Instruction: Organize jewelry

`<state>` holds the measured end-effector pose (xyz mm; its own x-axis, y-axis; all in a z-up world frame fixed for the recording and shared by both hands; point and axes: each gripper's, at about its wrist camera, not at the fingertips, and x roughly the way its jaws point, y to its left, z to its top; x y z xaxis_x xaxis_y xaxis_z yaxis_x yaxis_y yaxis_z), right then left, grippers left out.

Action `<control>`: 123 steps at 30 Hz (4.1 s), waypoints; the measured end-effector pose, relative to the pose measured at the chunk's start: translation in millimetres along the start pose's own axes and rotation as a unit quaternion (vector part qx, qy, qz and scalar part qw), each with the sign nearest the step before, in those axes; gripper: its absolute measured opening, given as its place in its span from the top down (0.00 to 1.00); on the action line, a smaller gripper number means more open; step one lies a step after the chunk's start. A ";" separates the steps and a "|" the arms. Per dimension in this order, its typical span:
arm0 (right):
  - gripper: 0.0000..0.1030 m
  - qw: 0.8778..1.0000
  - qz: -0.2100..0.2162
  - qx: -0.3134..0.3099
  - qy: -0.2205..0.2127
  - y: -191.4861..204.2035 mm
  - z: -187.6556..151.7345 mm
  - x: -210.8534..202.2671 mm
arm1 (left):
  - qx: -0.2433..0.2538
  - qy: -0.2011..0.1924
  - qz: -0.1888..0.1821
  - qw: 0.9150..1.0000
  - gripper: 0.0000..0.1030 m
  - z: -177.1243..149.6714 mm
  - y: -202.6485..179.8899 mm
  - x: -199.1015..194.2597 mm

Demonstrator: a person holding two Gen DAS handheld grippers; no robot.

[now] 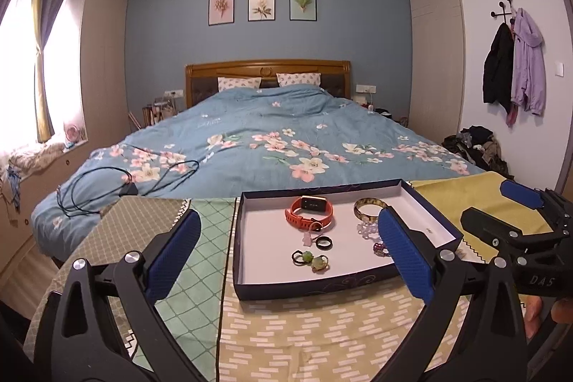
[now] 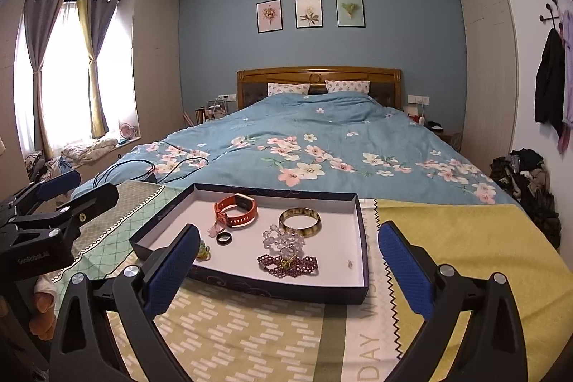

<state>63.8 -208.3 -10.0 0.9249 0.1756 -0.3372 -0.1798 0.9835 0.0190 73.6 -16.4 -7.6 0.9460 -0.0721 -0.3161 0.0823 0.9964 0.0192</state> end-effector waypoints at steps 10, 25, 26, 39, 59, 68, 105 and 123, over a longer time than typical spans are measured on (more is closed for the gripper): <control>0.06 1.000 0.006 0.016 -0.014 -0.6 -1.0 -18.7 | -0.007 -0.018 0.016 1.000 0.05 -1.1 3.6 -27.5; 0.06 0.999 -0.008 0.008 -0.043 2.7 -0.6 -35.9 | -0.016 -0.042 0.008 0.999 0.05 -1.9 2.1 -53.6; 0.06 0.999 -0.010 0.007 -0.045 2.7 -0.7 -36.8 | -0.017 -0.043 0.006 0.999 0.05 -1.9 2.0 -54.7; 0.06 0.998 -0.008 0.006 -0.058 4.8 1.3 -46.7 | -0.017 -0.057 0.001 0.998 0.05 -1.1 -2.8 -66.3; 0.06 0.998 -0.007 0.006 -0.069 4.4 4.1 -48.5 | -0.020 -0.070 0.003 0.997 0.05 0.3 -3.8 -69.7; 0.06 0.997 -0.006 0.007 -0.071 4.4 3.8 -48.3 | -0.018 -0.070 0.001 0.997 0.05 1.3 -4.3 -66.7; 0.06 0.995 -0.022 -0.004 -0.095 5.5 2.9 -49.0 | -0.030 -0.066 0.007 0.997 0.05 -6.2 -1.5 -46.5; 0.06 0.993 -0.032 -0.008 -0.115 8.0 4.2 -52.0 | -0.024 -0.076 0.028 0.996 0.05 -5.0 -2.1 -45.7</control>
<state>15.6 -209.3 11.6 0.9863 0.1202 -0.1126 -0.1223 0.9924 -0.0116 28.6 -15.0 2.1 0.9854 -0.0191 -0.1695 0.0168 0.9998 -0.0146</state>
